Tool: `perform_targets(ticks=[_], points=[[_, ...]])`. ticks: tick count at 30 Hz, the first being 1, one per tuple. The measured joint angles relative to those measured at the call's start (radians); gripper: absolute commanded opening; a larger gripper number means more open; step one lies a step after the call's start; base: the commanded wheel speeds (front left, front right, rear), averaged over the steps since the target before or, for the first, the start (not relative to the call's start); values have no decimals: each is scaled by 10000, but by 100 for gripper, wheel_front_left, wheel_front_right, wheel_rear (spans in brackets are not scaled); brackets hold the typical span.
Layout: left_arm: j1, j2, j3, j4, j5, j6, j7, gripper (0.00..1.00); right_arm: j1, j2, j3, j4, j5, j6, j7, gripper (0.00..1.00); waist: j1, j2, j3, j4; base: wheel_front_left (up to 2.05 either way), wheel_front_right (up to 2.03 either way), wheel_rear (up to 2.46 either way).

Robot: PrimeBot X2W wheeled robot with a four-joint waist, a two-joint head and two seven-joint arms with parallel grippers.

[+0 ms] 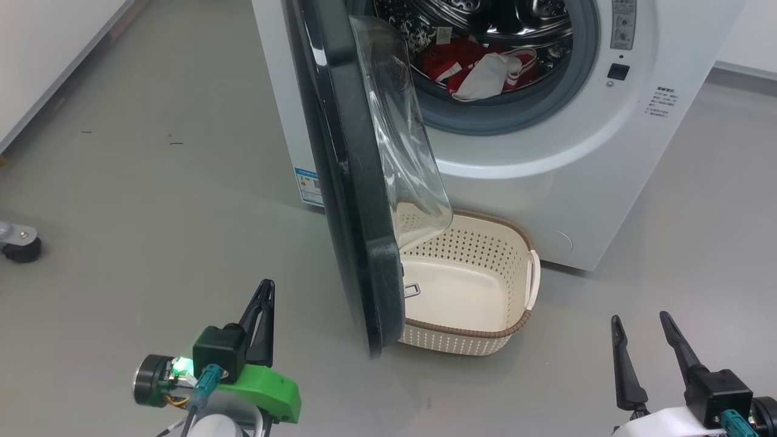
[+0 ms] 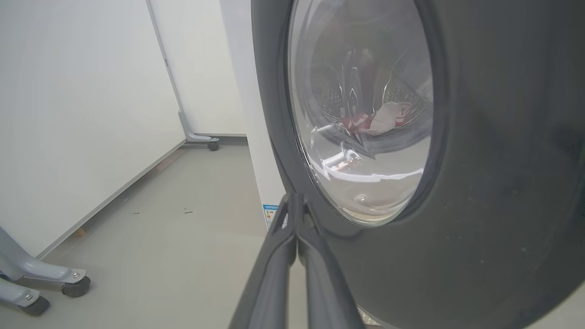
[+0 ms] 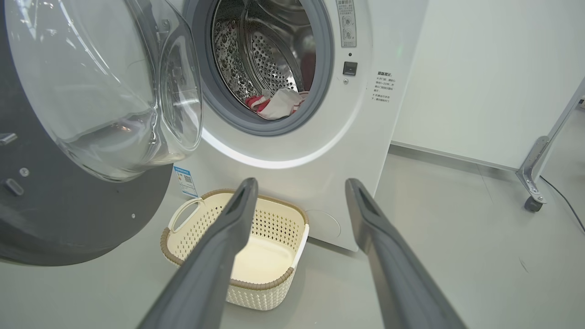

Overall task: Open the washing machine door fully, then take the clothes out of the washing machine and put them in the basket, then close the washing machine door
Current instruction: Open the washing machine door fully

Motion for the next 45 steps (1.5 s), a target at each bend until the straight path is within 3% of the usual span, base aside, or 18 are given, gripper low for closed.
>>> perform_targets(ticks=[11,22,28,32,38,45], points=[[-73,2,418,-978,-6,0,0,0,70,46,-121,-140,-132,12,0,100,0,0,-36,17,0,0,0],[-1159,2,552,-4215,267,0,-56,0,73,130,-196,-155,-224,31,-2,100,0,0,-126,32,0,0,0],[-1409,6,-556,-5601,203,-33,-58,0,74,198,-178,-155,-334,121,0,100,0,0,-207,-12,0,0,0],[-1406,13,-1638,-5860,-48,-368,-58,0,77,232,-165,-150,-341,196,-2,100,0,0,-245,-73,0,0,0],[-954,38,-3214,-5195,-520,-874,-58,0,77,286,4,-119,-433,328,0,100,0,0,-276,-259,0,0,0],[-344,90,-4073,-4046,-700,-1120,604,0,77,295,-36,-94,-437,383,-2,100,1,0,-208,-514,0,0,0]])
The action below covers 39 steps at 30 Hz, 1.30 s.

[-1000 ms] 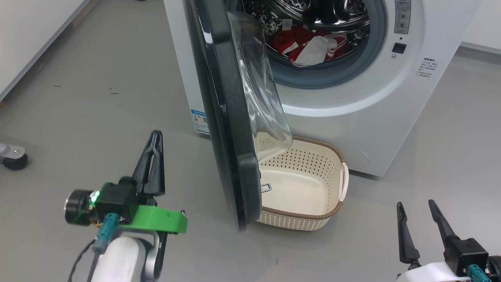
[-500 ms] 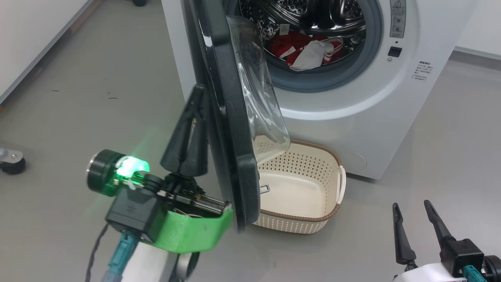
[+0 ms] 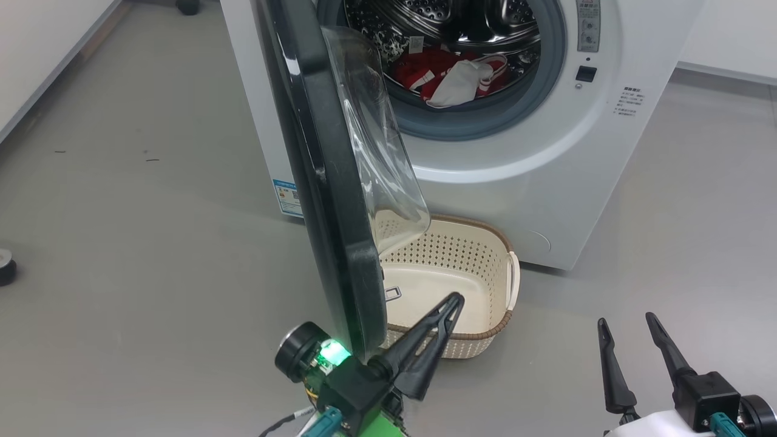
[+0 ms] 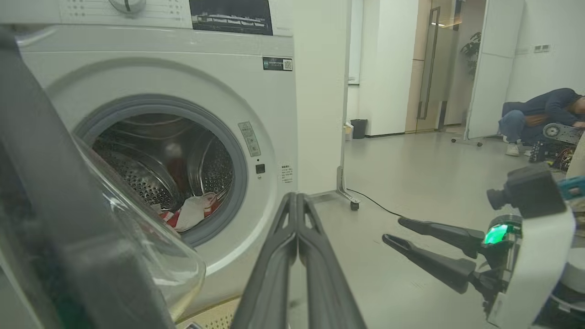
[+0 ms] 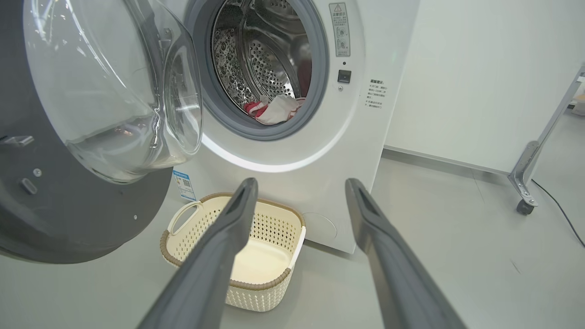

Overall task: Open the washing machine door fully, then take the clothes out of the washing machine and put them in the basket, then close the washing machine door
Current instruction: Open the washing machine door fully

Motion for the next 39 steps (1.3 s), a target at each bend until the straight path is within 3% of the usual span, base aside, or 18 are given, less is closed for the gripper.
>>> perform_targets(ticks=[10,21,39], points=[[114,10,-311,1329,-290,-94,686,0,0,56,-115,12,0,6,2,100,0,0,108,-117,0,0,0],[115,10,617,2245,-874,698,836,0,-2,102,-198,19,-84,105,0,100,0,0,198,-231,0,0,0],[-171,-10,683,2474,-1058,874,334,0,-2,188,-543,2,-86,176,2,100,0,0,427,-53,0,0,0]])
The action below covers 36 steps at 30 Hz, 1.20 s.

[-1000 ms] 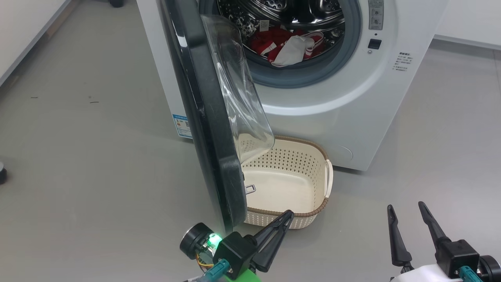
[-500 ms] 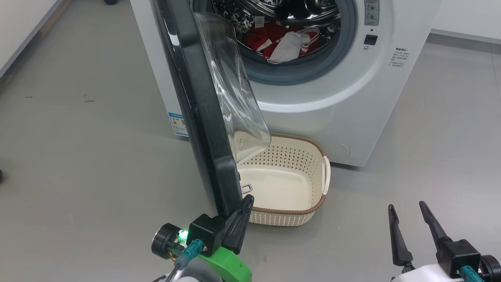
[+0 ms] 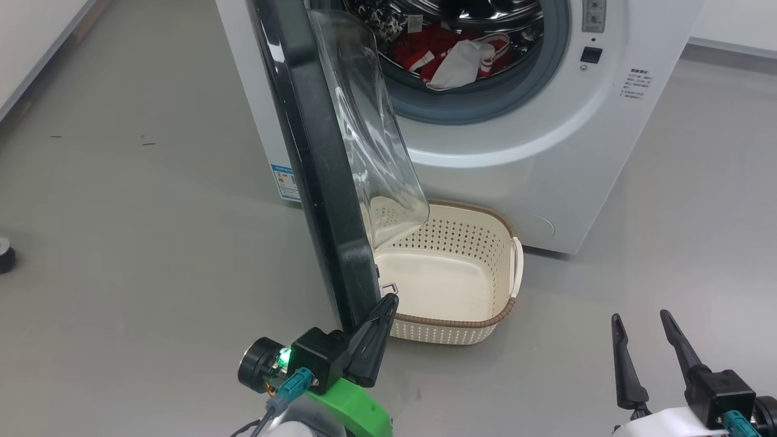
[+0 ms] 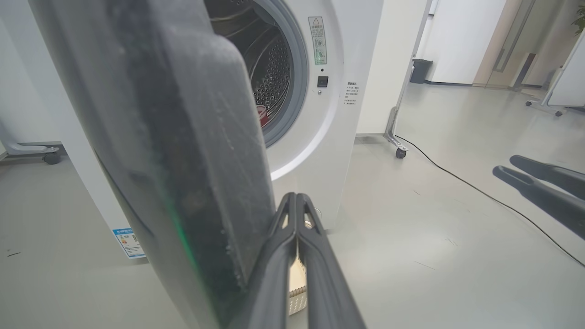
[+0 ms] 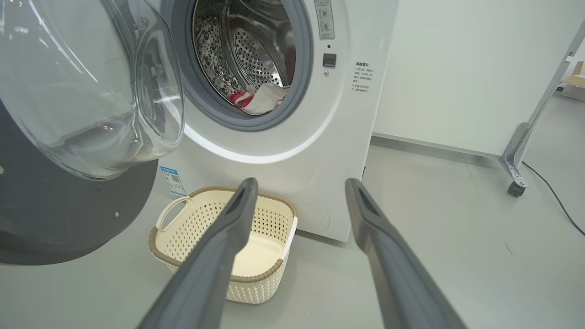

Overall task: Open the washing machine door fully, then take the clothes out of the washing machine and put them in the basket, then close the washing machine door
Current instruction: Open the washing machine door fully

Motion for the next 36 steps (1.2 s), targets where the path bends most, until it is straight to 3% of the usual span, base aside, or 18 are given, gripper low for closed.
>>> perform_targets(ticks=[27,36], points=[[47,-63,-23,184,286,123,-468,0,-5,-163,-606,-15,-155,29,-2,100,0,0,70,1300,0,0,0],[314,4,443,192,525,157,-556,0,-1,-180,-671,54,-180,121,-2,100,0,0,-57,1973,0,0,0]])
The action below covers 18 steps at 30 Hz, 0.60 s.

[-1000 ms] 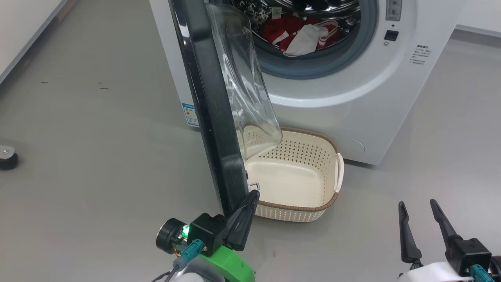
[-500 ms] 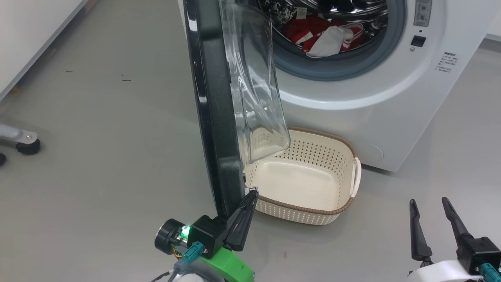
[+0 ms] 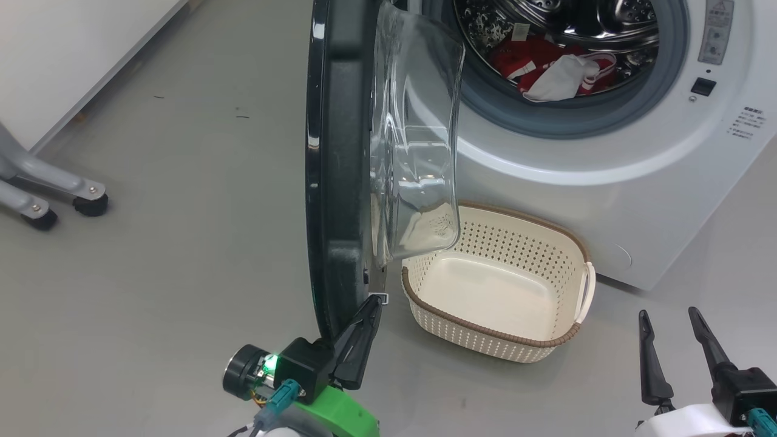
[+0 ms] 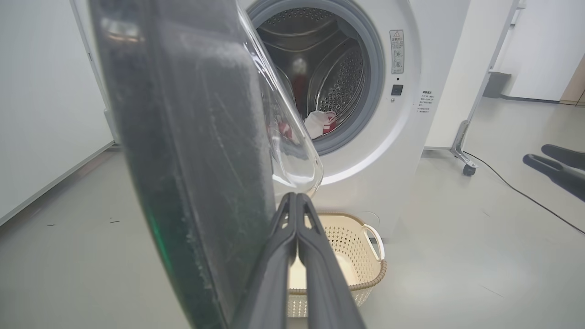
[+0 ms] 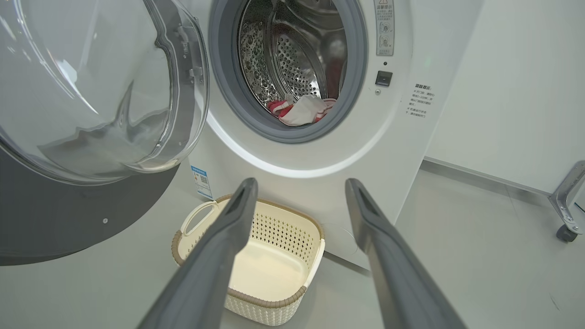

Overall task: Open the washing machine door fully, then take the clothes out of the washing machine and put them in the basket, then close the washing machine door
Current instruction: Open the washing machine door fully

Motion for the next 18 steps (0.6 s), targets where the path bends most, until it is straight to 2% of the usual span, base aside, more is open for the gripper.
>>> perform_targets(ticks=[8,18], points=[[222,336,871,109,29,17,-75,0,-6,0,140,10,-73,109,0,100,0,0,-60,228,0,0,0],[467,410,2627,453,29,19,-132,0,-81,8,242,69,-173,219,2,100,0,0,58,-57,0,0,0]])
